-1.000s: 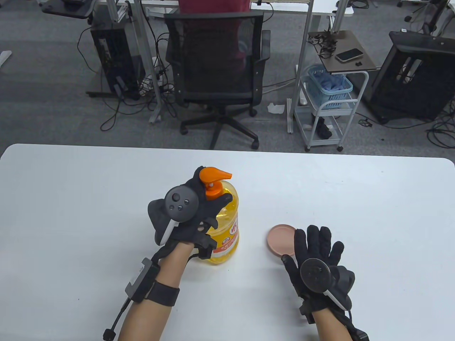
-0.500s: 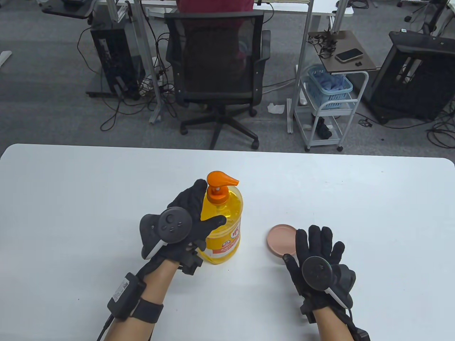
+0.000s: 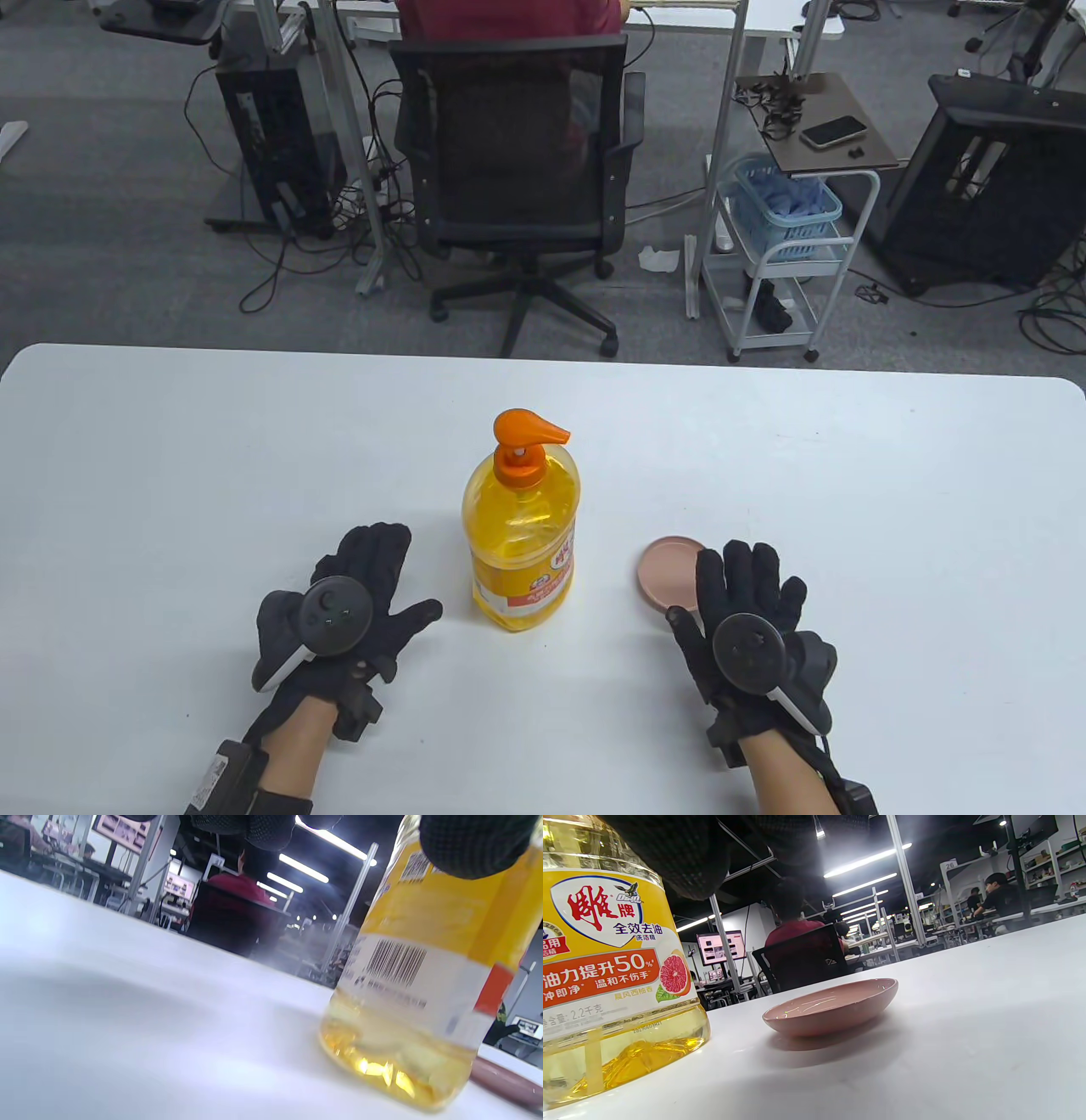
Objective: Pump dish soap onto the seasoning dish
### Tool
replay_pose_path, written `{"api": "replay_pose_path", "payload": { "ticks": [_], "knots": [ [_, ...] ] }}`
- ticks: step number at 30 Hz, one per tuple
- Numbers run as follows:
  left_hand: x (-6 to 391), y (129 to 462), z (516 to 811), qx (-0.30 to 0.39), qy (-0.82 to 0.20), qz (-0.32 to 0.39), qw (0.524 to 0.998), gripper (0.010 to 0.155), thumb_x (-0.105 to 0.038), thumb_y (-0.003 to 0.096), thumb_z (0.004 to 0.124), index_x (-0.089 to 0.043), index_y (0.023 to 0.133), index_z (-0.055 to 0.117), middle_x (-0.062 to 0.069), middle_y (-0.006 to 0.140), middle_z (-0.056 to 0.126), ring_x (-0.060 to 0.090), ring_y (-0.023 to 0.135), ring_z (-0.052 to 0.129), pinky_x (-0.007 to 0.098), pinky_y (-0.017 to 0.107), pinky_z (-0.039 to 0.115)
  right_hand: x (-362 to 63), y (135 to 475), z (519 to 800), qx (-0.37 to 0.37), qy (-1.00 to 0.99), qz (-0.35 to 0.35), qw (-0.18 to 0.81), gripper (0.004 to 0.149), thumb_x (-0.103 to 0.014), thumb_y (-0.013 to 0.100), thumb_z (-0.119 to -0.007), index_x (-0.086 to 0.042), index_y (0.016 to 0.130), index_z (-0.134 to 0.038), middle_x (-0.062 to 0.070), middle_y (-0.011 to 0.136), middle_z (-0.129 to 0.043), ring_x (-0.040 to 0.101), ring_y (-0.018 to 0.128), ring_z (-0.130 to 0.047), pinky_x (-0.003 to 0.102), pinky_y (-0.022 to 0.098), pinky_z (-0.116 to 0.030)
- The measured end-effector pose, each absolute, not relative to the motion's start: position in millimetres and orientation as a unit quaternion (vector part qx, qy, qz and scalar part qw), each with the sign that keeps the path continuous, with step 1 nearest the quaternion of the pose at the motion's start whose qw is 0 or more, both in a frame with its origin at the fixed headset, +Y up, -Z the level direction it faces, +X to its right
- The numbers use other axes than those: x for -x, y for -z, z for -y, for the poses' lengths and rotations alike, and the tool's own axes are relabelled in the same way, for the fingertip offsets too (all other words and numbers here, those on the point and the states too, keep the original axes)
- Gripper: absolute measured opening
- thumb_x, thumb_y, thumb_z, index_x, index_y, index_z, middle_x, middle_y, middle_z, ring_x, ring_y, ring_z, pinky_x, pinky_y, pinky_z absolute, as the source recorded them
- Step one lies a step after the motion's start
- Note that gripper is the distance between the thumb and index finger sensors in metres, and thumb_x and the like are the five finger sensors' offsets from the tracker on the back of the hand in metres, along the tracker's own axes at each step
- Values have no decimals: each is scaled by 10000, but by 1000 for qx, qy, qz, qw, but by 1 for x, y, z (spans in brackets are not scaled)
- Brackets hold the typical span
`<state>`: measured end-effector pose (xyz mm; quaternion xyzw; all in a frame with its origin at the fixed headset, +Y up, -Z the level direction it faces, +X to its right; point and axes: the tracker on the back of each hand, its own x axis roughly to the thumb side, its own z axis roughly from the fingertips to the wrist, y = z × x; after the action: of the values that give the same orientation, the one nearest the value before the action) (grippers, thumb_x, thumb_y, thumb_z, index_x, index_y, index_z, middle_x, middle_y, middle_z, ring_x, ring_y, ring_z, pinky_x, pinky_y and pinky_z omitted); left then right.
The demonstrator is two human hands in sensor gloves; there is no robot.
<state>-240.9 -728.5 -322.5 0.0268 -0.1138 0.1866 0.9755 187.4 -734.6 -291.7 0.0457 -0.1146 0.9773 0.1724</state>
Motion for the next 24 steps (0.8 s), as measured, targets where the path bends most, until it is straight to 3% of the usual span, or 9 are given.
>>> {"api": "replay_pose_path", "payload": {
  "ticks": [7,12,24],
  "knots": [
    [249,314,738,-21,-156,103,982,927,-704,395,697,-263,1103,292,54,1212,351,365,1145,332,686,767,363,-194,309,733,33,-978,134,158,662,-374,555,-776,-17,1071,-567,327,1069,-528,557,955,-497,728,644,-509],
    [245,310,737,-19,-151,116,982,932,-708,389,695,-268,1104,287,59,1214,341,374,1144,326,692,762,361,-202,336,735,98,-980,76,155,552,-296,534,-800,2,989,-704,326,915,-745,516,724,-782,586,505,-749],
    [240,305,734,-23,-155,136,978,927,-708,392,690,-265,1104,295,59,1215,343,375,1143,328,688,764,363,-217,370,756,214,-946,-62,234,504,-264,519,-832,54,908,-792,297,699,-927,423,457,-928,462,302,-849]
  ]
}}
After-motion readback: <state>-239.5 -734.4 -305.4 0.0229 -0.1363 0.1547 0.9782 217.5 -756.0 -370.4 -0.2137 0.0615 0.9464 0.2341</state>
